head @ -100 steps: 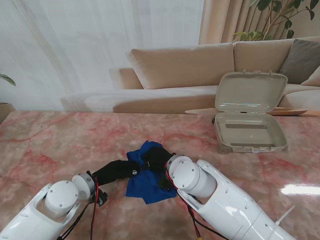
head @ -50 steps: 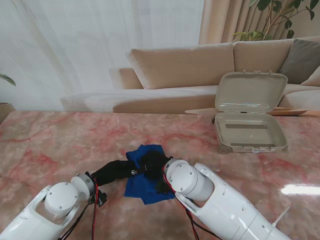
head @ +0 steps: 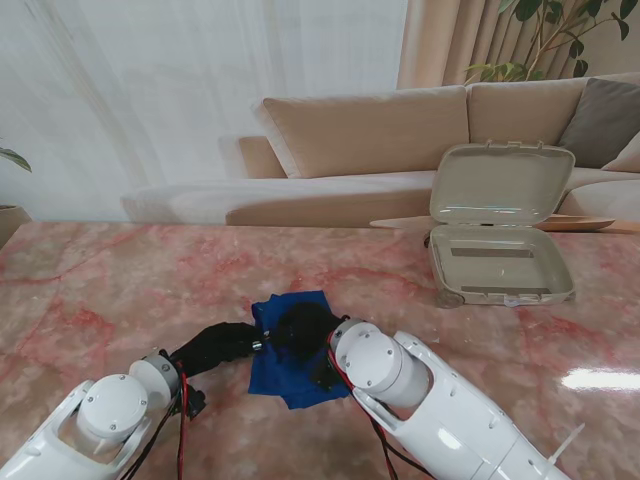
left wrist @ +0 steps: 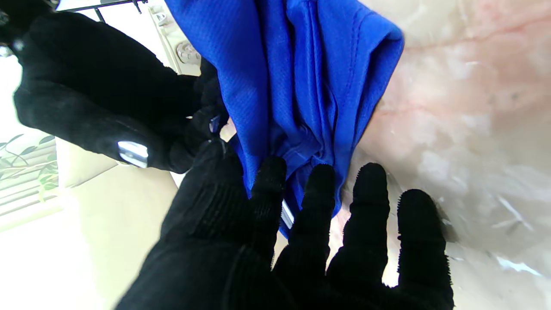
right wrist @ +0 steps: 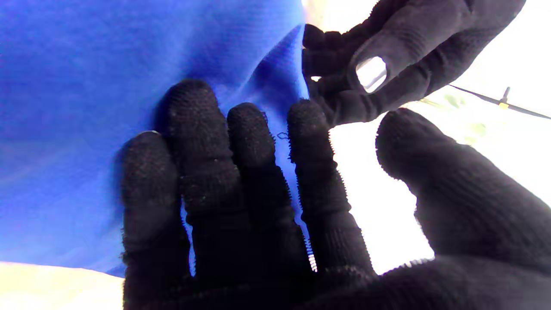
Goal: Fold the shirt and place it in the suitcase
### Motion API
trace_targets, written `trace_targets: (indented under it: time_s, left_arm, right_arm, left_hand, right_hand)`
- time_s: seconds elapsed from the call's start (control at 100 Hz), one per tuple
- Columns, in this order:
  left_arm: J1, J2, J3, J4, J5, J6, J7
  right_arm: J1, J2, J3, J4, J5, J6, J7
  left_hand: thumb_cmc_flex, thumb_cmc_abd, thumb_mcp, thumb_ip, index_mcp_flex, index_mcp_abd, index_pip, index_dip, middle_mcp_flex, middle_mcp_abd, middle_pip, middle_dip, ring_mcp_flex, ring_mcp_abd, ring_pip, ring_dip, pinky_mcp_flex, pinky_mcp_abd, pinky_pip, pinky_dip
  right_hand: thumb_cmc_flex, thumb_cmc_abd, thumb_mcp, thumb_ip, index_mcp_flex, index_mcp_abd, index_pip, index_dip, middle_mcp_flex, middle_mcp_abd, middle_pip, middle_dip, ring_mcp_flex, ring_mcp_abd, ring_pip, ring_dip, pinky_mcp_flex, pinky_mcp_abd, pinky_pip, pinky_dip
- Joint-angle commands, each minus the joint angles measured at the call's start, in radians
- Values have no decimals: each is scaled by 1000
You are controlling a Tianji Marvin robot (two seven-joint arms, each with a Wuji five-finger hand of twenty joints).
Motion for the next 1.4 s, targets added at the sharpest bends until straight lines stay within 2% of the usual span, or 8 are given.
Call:
trace_targets:
  time_s: [0.0, 0.21, 0.44, 0.61, 0.79, 0.97, 1.01, 1.39]
  left_arm:
    - [21, 0, -7, -15, 11, 8, 8]
    - [66, -2, -58, -88, 52, 23, 36]
    - [106, -2, -115, -179, 106, 35, 61]
    - [101, -4, -122, -219, 127, 16, 76]
    - [65, 2, -95, -241, 175, -16, 72]
    - [-8, 1, -33, -231, 175, -25, 77]
    - [-29, 1, -18, -221, 176, -29, 77]
    - [-196, 3, 108, -68, 127, -72, 31]
  right_arm:
    - [-26, 8, 11, -21, 1, -9, 15]
    - [-99, 32, 70, -105, -42, -66, 18]
    - [-222, 62, 178, -215, -110, -154, 21]
    - [-319, 76, 254, -277, -170, -229, 9]
    - [-377, 89, 304, -288, -217, -293, 21]
    - [-388, 92, 315, -266, -215, -321, 28]
    - [-389, 92, 315, -262, -210, -324, 31]
    - [-379, 92, 289, -216, -162, -351, 44]
  left_hand:
    - [43, 22, -28, -3, 9, -11, 1, 8, 1, -5, -7, -2, -13, 41, -23, -12, 4, 28, -8, -8]
    - [40, 23, -28, -3, 12, -10, -2, 7, 4, -3, -10, -4, -11, 43, -24, -14, 6, 29, -5, -9]
    - [33, 24, -30, -3, 17, -12, -7, 5, 7, 0, -17, -8, -8, 46, -27, -17, 10, 31, -3, -9]
    - [29, 23, -31, -4, 20, -17, -10, 5, 6, 1, -22, -10, -3, 46, -27, -18, 17, 36, 0, -9]
    - [26, 14, -31, -2, 20, -20, -13, 5, 5, 4, -28, -13, 3, 42, -28, -20, 22, 39, 4, -7]
    - [29, 4, -28, 0, 17, -23, -15, 5, -10, 11, -40, -19, 1, 40, -34, -23, 20, 41, 1, -7]
    - [33, -3, -27, 1, 15, -28, -15, 5, -14, -1, -40, -19, 1, 38, -35, -23, 17, 41, -1, -8]
    - [61, -56, -16, 8, 3, -75, 24, 17, -49, -5, -37, -24, -7, 22, -42, -24, 9, 34, -7, 0]
  right_hand:
    - [-21, 11, -21, -7, 20, -2, -20, 16, -12, 5, -16, -20, -16, 6, -34, -30, -18, -12, -9, -24]
    - [-27, 31, -47, 0, 21, -11, -55, 37, -13, -1, -67, -53, -49, 2, -131, -61, -38, -21, -40, -33]
    - [-29, 43, -64, 2, 18, -16, -86, 46, -21, -8, -111, -72, -101, -10, -215, -88, -87, -55, -101, -51]
    - [-31, 35, -61, -1, 20, -23, -101, 54, -21, -16, -154, -89, -140, -29, -288, -116, -129, -105, -172, -77]
    - [-33, 27, -52, -10, 23, -25, -81, 70, -25, -24, -181, -100, -153, -46, -319, -126, -155, -146, -222, -103]
    - [-34, 33, -49, -6, 12, -11, -114, 59, -45, -15, -204, -112, -172, -45, -337, -131, -171, -155, -236, -114]
    - [-34, 37, -50, -5, 11, -8, -122, 58, -51, -13, -208, -114, -177, -44, -342, -133, -180, -158, -244, -119]
    - [-22, 60, -75, 0, 7, -1, -143, 73, -65, -10, -213, -118, -193, -45, -351, -132, -189, -164, -252, -129]
